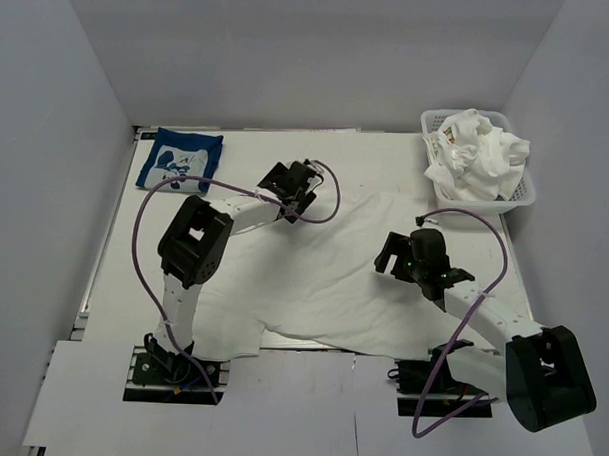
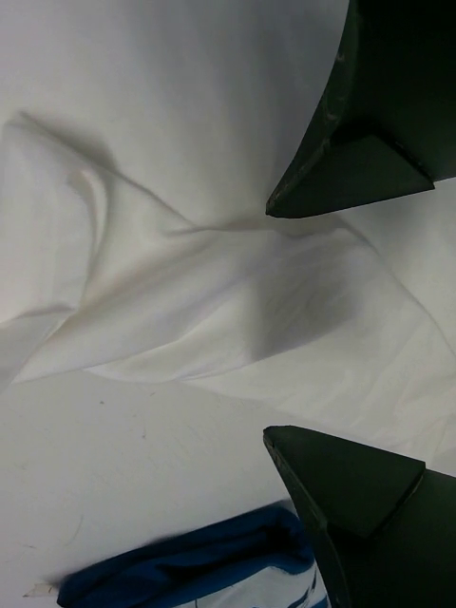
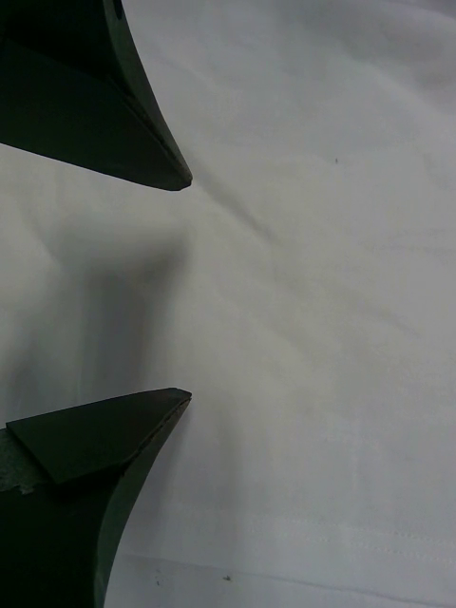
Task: Fold and stack the t-shirts
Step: Flatten out the tshirt
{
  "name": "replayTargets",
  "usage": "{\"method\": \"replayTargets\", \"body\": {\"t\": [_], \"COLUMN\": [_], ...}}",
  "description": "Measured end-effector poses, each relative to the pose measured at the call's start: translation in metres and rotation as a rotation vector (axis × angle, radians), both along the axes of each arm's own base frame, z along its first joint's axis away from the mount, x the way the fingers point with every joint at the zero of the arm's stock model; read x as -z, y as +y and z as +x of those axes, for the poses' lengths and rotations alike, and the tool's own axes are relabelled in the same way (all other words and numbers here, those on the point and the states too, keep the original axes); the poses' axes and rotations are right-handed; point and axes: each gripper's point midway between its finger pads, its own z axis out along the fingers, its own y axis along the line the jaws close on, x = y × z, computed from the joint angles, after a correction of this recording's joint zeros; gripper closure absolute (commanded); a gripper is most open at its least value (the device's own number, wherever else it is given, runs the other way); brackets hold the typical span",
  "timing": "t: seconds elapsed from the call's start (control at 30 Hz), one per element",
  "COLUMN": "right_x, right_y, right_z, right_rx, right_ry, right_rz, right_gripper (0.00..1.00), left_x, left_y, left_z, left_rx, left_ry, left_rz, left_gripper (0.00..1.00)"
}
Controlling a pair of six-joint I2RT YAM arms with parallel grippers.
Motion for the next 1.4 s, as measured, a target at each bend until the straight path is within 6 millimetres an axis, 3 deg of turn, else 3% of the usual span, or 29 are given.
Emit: {"method": "replayTargets", "body": {"t": [0.07,0.1,0.13,0.2,0.37,0.43,0.6,0.7,0.77,0.97,1.1,1.23,1.3,1.4], "right_x": [0.003,0.005,0.007,0.01,0.013,0.016,0.018,0.017,0.018,0.023,0.022,0.022,0.022,0.021], "right_y": [0.0,0.0,-0.001,-0.001,-0.004,-0.006,-0.013,-0.017,-0.02,-0.023,-0.021,-0.018,-0.017,-0.015], "right_z": [0.0,-0.001,-0.001,-0.002,-0.002,-0.002,0.002,0.003,0.003,0.004,0.008,0.008,0.007,0.007], "right_rx": [-0.001,-0.001,-0.001,-0.001,0.005,0.011,0.031,0.046,0.055,0.066,0.061,0.051,0.045,0.034], "right_ry": [0.009,0.015,0.022,0.032,0.039,0.044,0.054,0.059,0.061,0.083,0.089,0.091,0.091,0.091], "right_rz": [-0.003,-0.006,-0.01,-0.016,-0.034,-0.048,-0.091,-0.114,-0.126,-0.151,-0.149,-0.141,-0.136,-0.125], "right_gripper": [0.1,0.1,0.1,0.1,0.1,0.1,0.1,0.1,0.1,0.1,0.1,0.1,0.1,0.1], "left_x": [0.005,0.007,0.009,0.011,0.003,-0.005,-0.043,-0.063,-0.067,-0.051,-0.052,-0.062,-0.061,-0.053], "left_y": [-0.002,-0.002,-0.002,0.0,0.012,0.021,0.059,0.084,0.1,0.141,0.15,0.134,0.122,0.099], "left_z": [0.009,0.015,0.022,0.035,0.061,0.071,0.113,0.146,0.164,0.206,0.214,0.214,0.203,0.169], "left_rx": [-0.014,-0.024,-0.039,-0.084,-0.183,-0.224,-0.357,-0.417,-0.433,-0.409,-0.372,-0.335,-0.324,-0.309], "left_ry": [-0.008,-0.016,-0.026,-0.056,-0.146,-0.189,-0.32,-0.403,-0.432,-0.41,-0.389,-0.365,-0.321,-0.21], "left_rz": [-0.004,-0.001,0.006,0.019,0.029,0.016,-0.038,-0.076,-0.096,-0.182,-0.231,-0.295,-0.324,-0.406], "left_gripper": [0.0,0.05,0.21,0.23,0.18,0.11,0.12,0.06,0.01,0.01,0.01,0.01,0.01,0.01]}}
